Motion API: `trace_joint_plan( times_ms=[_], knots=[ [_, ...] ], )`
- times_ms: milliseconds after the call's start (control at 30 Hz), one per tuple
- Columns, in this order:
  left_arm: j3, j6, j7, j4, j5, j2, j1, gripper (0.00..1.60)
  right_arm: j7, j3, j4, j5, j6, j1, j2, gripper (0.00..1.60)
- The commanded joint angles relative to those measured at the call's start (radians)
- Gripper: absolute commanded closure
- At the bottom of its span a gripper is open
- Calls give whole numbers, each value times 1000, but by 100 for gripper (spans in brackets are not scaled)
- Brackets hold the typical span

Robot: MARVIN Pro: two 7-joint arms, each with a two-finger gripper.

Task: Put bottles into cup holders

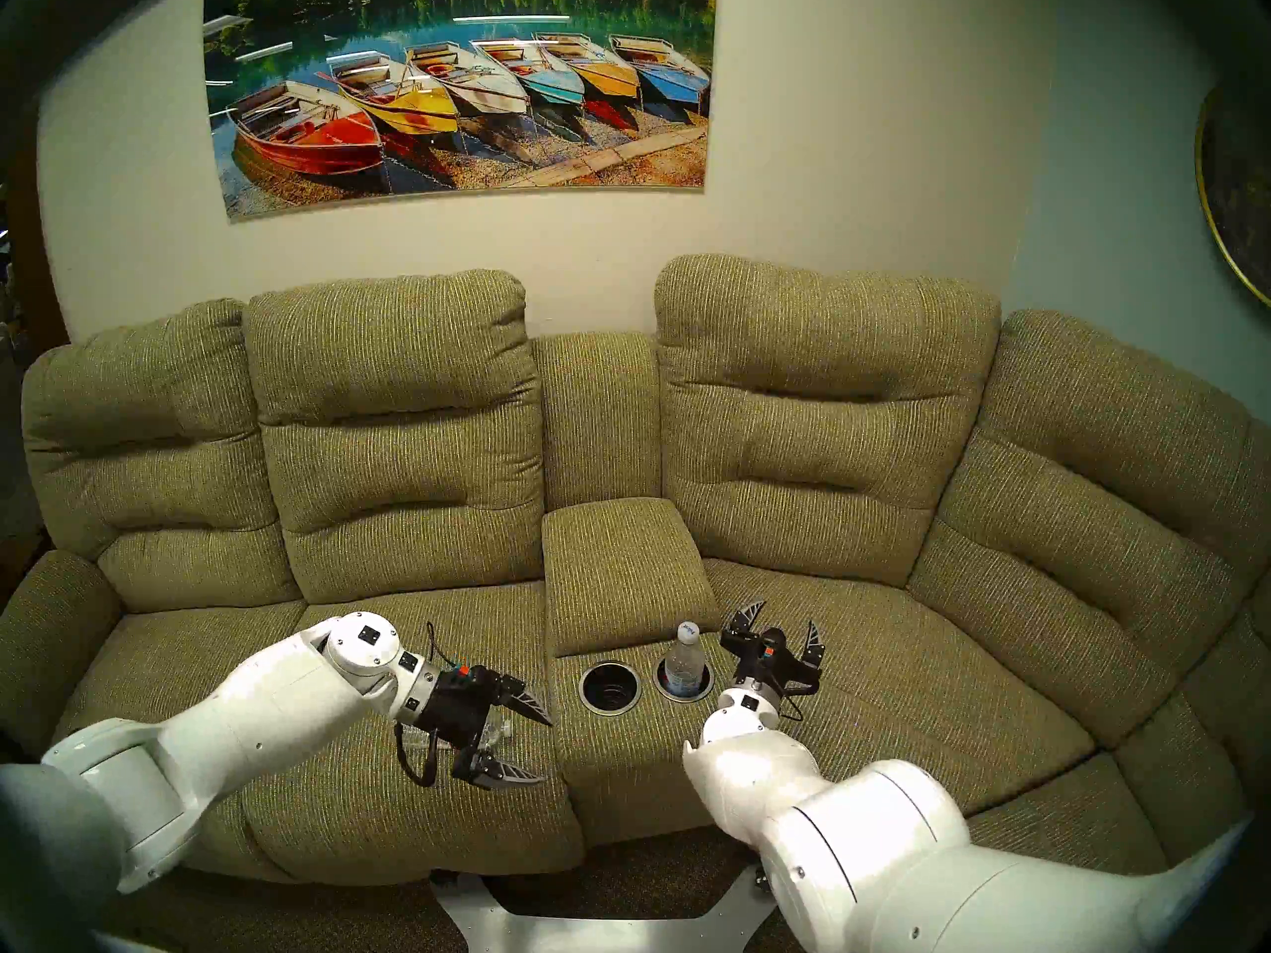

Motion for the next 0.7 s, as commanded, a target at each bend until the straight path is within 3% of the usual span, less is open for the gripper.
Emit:
trace_joint_plan(
  times_ms=[0,433,500,600,667],
  knots=[
    [0,110,49,-1,70,81,-65,0,-4,-7,-15,-9,-31,9,-3,0],
    [94,385,305,-6,297,48,-59,0,-33,-18,-14,-38,-93,2,-2,0],
    [100,381,314,2,307,47,-58,0,-34,-19,-14,-40,-96,2,-2,0],
    [125,484,372,-1,351,37,-48,0,-46,-23,-11,-49,-102,1,-2,0],
    [126,499,405,12,358,29,-34,0,-52,-25,-9,-54,-102,1,-3,0]
  ],
)
